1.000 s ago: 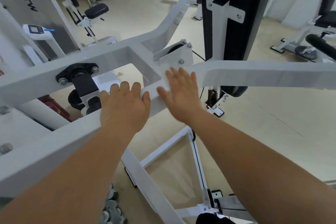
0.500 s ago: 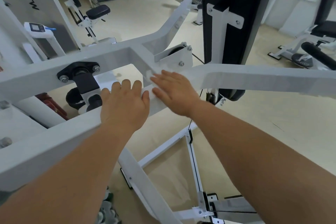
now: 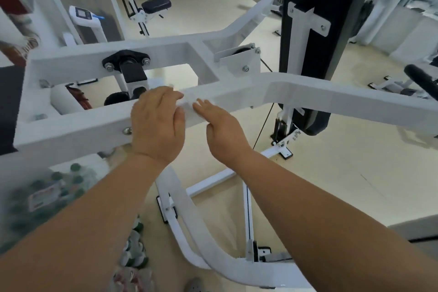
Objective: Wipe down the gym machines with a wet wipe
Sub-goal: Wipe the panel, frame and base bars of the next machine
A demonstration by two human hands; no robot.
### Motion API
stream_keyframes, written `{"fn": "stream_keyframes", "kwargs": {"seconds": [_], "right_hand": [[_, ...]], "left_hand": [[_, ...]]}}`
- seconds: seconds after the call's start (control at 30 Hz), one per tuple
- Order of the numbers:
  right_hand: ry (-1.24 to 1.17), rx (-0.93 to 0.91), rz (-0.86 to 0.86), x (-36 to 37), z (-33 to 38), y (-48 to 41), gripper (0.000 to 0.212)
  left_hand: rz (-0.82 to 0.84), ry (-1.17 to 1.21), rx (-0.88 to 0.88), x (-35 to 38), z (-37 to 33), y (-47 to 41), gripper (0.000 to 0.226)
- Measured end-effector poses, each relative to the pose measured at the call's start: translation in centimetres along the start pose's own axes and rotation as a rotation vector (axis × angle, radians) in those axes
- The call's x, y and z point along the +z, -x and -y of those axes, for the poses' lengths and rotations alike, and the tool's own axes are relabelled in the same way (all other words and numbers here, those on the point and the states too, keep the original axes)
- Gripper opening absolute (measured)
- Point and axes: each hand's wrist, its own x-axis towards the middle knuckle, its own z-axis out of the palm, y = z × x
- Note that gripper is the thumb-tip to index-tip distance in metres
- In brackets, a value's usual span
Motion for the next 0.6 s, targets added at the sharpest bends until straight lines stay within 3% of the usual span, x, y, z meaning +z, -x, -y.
{"fn": "stream_keyframes", "kwargs": {"seconds": [0.07,0.17,0.3,0.37,0.43,0.53,0.6], "right_hand": [[-0.059,0.031,0.060,0.4,-0.6,2.9,0.065],[-0.116,0.116,0.148,1.4,-2.0,7.3,0.065],[-0.060,0.008,0.452,3.7,-3.3,12.9,0.060],[0.071,-0.076,0.727,5.7,-3.6,16.4,0.058],[0.296,-0.266,0.874,8.4,-4.4,19.7,0.065],[0.681,-0.479,0.906,11.2,-5.6,20.6,0.092],[0.757,-0.499,0.884,11.5,-5.0,18.5,0.091]], "left_hand": [[0.011,-0.027,-0.061,-0.5,-0.9,4.4,0.027],[0.157,-0.033,-0.193,-0.4,-2.8,10.7,0.032],[0.227,0.045,-0.577,-0.9,-6.6,18.5,0.033],[0.274,0.080,-0.754,-1.3,-8.5,22.0,0.034],[0.331,0.195,-0.861,-1.5,-10.3,24.8,0.035],[0.257,0.436,-1.049,-1.6,-12.4,27.4,0.036],[0.236,0.548,-1.197,-1.5,-12.8,28.6,0.041]]}}
